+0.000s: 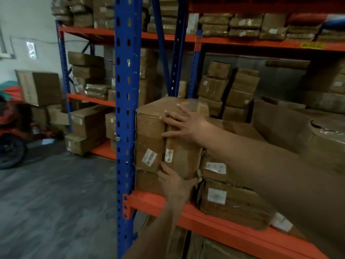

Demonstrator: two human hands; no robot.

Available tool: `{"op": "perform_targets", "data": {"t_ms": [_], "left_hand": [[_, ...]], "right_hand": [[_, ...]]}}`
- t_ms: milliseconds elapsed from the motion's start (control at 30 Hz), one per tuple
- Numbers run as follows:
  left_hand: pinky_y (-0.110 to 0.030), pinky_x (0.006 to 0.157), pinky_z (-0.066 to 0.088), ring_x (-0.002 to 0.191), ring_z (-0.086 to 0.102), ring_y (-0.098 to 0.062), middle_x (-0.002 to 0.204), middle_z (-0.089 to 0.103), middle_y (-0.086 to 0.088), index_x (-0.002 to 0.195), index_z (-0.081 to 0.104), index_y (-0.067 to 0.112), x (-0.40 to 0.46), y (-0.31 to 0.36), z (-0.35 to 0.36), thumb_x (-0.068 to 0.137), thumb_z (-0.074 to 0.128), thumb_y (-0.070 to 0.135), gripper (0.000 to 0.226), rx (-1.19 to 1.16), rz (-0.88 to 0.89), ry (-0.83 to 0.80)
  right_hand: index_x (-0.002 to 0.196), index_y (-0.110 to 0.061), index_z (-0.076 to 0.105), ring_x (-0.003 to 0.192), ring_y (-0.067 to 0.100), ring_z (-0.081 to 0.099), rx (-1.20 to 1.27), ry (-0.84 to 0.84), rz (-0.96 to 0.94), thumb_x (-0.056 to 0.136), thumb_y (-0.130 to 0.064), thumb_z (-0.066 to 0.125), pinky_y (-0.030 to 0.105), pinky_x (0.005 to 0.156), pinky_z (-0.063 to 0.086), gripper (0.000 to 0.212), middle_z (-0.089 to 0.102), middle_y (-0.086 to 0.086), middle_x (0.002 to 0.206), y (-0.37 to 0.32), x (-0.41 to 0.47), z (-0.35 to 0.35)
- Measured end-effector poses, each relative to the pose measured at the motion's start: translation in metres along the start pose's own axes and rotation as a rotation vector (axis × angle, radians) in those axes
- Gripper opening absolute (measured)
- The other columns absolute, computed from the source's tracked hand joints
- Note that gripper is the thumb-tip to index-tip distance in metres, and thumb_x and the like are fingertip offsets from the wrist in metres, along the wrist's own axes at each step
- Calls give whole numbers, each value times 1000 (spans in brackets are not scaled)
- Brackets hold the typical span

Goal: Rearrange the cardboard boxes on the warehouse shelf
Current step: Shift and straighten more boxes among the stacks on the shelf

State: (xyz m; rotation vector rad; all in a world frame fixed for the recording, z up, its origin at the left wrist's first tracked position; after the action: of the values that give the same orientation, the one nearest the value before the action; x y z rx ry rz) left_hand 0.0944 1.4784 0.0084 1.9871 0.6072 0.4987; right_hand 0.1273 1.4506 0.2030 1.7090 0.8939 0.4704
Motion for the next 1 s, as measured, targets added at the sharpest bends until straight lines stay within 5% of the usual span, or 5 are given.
{"op": "perform_targets", "data": {"t_ms": [200,300,433,700,1000], "left_hand": [[-42,112,30,128,33,-34,138,33,-17,145,17,-1,-2,3,-1,46,89,60,136,6,130,162],[-43,117,24,137,26,-35,148,26,-21,148,9,-2,-9,2,-5,47,87,63,143,14,179,148],[-51,120,10,146,8,-33,157,7,-19,150,-10,7,-24,6,-22,47,79,69,150,-28,296,127],[-55,115,11,139,14,-23,150,20,-6,150,2,26,-59,71,-86,38,77,70,142,-140,486,247],[-48,111,29,128,32,-30,141,32,-16,147,17,5,-58,181,-142,44,90,59,137,125,989,331]], "right_hand": [[153,-33,1,145,43,-6,69,55,-45,66,-29,84,62,115,18,120,-13,12,161,0,-3,-4],[150,-27,12,141,44,7,54,140,-57,62,-33,86,60,109,30,115,7,15,156,3,-14,-8],[146,-31,12,136,41,15,49,181,-101,54,-35,90,53,98,45,121,10,12,149,19,-33,-25],[141,-40,15,123,33,24,63,168,51,29,-40,94,45,79,52,138,18,7,142,95,-96,-78],[141,-33,16,121,34,26,84,344,335,34,-53,93,48,80,53,133,24,14,138,170,-197,-69]]}}
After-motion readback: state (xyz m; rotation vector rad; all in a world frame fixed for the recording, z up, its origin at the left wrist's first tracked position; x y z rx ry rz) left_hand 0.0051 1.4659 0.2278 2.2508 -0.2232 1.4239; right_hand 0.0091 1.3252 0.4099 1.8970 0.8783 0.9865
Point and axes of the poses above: each hand's wrist, its own x-axis towards the middle knuckle, its own z-axis out of the palm, y = z × x, the point moved 4 cm from there along x, towards the middle knuckle
